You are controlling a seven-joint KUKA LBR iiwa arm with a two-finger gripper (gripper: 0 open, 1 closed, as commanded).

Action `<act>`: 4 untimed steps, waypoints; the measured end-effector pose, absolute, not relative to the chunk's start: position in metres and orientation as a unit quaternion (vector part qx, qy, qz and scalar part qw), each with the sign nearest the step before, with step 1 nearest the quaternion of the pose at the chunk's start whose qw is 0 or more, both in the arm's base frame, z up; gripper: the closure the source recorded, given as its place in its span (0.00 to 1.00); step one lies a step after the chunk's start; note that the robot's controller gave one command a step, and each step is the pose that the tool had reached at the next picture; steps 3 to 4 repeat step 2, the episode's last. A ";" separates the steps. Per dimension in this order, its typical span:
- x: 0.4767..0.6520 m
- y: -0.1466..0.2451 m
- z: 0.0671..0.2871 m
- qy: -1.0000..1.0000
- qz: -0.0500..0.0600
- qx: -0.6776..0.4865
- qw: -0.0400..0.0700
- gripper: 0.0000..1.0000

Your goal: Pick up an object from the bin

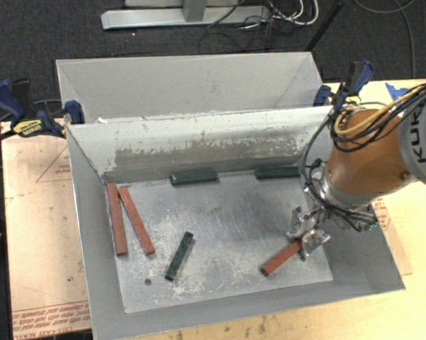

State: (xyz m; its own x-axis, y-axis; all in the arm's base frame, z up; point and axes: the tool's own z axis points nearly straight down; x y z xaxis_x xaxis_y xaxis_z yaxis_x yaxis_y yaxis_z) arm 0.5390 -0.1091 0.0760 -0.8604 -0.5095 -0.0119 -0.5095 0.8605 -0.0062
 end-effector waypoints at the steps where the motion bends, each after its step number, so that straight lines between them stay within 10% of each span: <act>1: 0.539 -0.109 0.076 0.964 -0.001 -0.264 0.007 1.00; 2: 0.542 -0.119 0.263 0.962 0.001 -0.273 0.000 1.00; 4: 0.542 -0.119 0.263 0.962 0.001 -0.273 0.000 1.00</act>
Offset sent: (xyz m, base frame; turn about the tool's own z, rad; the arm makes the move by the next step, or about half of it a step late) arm 0.0039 -0.0126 0.2351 -0.0261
